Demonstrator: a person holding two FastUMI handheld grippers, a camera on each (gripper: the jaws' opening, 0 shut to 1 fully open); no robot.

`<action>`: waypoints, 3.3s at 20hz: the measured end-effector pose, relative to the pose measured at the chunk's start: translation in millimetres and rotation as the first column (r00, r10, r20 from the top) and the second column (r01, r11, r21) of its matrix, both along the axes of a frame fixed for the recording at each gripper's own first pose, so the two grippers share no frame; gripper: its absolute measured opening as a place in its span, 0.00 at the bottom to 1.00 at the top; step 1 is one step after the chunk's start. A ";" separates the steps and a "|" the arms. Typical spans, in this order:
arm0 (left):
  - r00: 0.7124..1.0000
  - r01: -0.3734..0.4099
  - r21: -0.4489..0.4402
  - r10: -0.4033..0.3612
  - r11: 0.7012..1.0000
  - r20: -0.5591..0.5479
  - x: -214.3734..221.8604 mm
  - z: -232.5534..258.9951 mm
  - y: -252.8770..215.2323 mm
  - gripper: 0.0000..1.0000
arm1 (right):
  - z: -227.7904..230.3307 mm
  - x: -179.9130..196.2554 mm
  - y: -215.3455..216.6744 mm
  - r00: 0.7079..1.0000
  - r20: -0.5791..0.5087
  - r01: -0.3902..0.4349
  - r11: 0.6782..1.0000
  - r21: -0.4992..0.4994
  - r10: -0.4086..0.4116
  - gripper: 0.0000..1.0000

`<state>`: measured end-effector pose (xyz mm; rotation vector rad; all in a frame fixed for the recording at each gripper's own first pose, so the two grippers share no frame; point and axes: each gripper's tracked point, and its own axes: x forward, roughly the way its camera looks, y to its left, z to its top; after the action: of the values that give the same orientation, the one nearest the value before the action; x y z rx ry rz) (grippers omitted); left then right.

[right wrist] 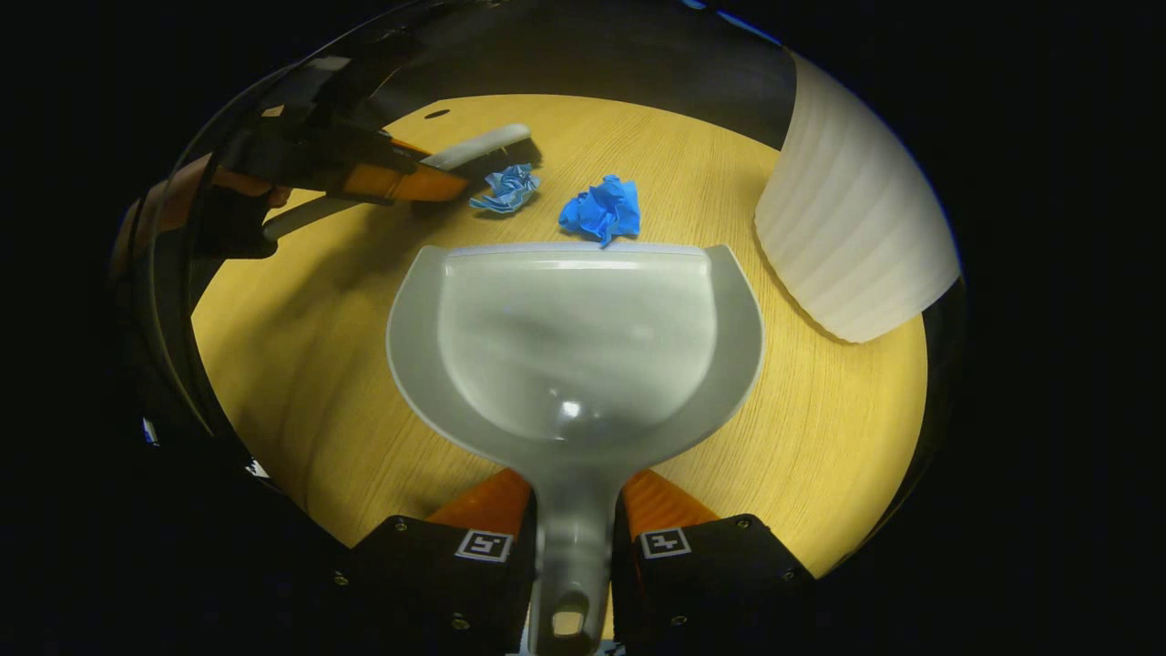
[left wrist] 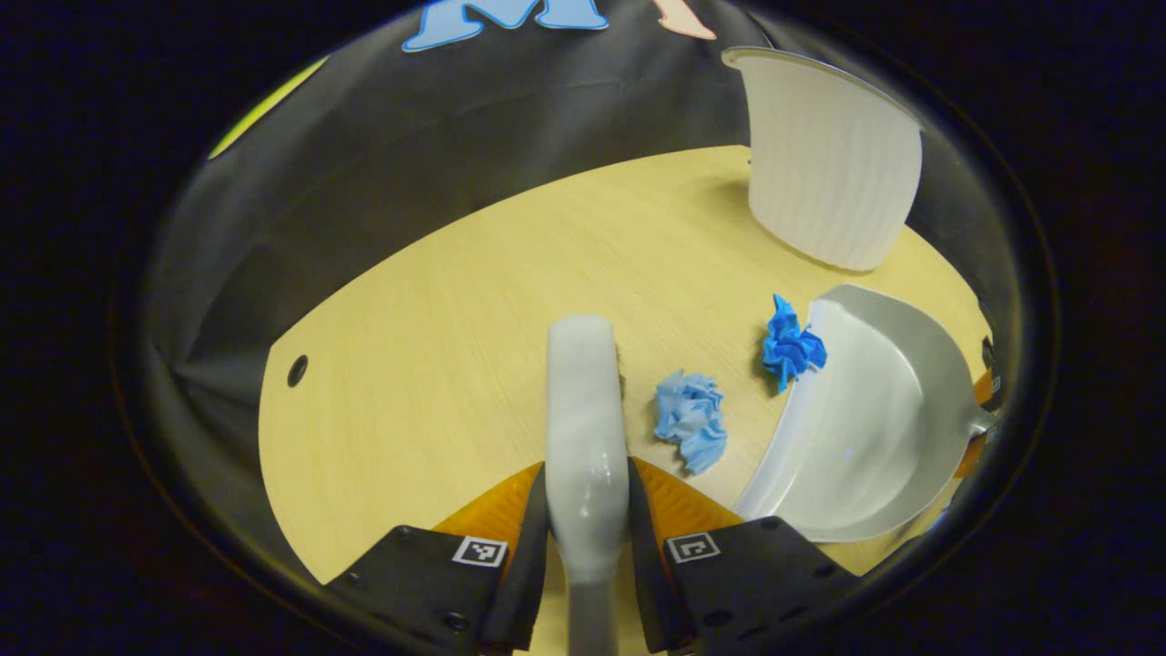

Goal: Pick up the small broom and dustpan from the desktop, sweep the trash into the dustpan with the broom, and then empty the trash into the garbage bin.

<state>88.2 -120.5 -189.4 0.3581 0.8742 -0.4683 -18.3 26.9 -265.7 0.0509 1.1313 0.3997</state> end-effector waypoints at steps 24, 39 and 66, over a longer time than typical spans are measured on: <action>0.925 0.342 -0.202 -0.366 0.918 -0.099 -67.5 24.1 -100.2 0.49 | 22.4 21.7 11.5 0.997 0.066 -0.041 0.998 0.042 0.038 0.36; 0.970 0.203 -0.244 -0.228 0.948 -0.079 -66.5 39.0 -83.7 0.52 | 17.2 31.2 10.3 0.990 0.116 0.074 0.997 0.032 -0.077 0.36; 0.999 0.008 -0.251 -0.018 0.968 -0.038 -47.5 86.0 68.7 0.47 | 143.7 17.8 -22.0 0.933 0.244 0.263 0.964 0.036 -0.264 0.33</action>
<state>40.7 -51.8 -103.5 0.1225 0.8401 -0.5932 -0.6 4.9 -122.0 0.1504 0.8630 0.1620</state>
